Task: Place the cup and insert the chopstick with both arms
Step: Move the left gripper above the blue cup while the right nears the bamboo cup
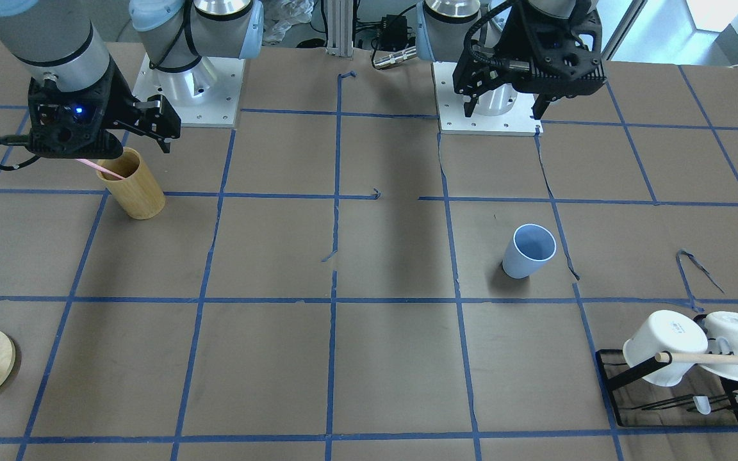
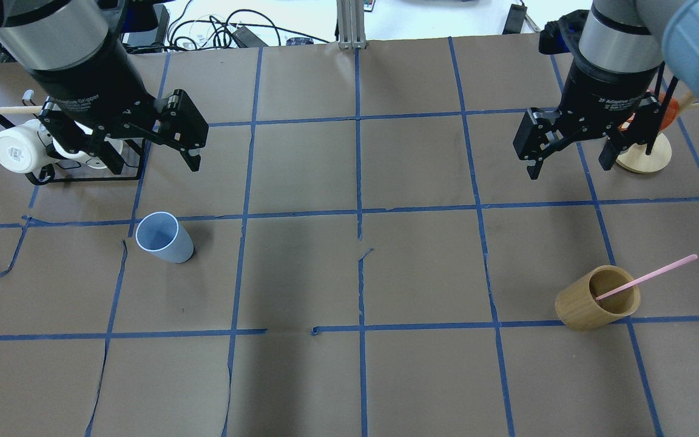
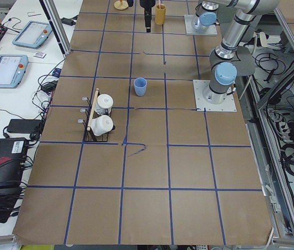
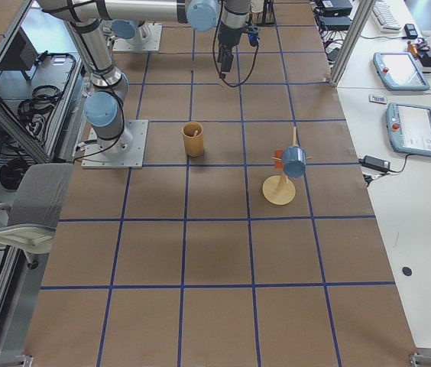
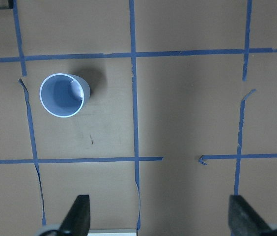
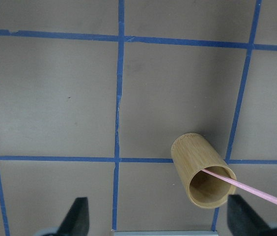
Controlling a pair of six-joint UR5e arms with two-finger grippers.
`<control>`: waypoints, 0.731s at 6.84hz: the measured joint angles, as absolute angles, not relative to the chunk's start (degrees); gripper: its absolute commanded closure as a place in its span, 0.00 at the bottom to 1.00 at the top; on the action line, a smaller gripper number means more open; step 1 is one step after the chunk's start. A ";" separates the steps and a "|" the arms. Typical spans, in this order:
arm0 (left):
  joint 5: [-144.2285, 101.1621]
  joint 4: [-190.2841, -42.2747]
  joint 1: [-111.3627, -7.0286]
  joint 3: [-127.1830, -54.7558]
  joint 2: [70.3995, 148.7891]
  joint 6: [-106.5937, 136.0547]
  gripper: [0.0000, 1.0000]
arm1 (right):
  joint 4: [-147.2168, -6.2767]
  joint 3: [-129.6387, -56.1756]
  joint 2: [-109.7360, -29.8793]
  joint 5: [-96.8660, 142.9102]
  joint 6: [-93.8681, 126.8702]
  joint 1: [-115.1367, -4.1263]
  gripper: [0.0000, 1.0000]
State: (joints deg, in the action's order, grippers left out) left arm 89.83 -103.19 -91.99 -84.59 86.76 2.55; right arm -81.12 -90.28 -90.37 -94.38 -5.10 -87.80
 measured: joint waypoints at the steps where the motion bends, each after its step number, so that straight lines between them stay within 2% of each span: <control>1: 89.74 -103.27 -91.73 -84.67 86.58 2.51 0.00 | -81.91 -90.19 -90.89 -94.27 -5.32 -87.80 0.00; 5: 89.72 -103.41 -91.67 -84.73 86.15 2.55 0.00 | -87.58 -90.59 -91.58 -92.74 -6.15 -88.32 0.00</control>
State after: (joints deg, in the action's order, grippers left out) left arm 89.72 -103.41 -91.67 -84.73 86.15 2.55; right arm -87.58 -90.59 -91.58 -92.74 -6.15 -88.32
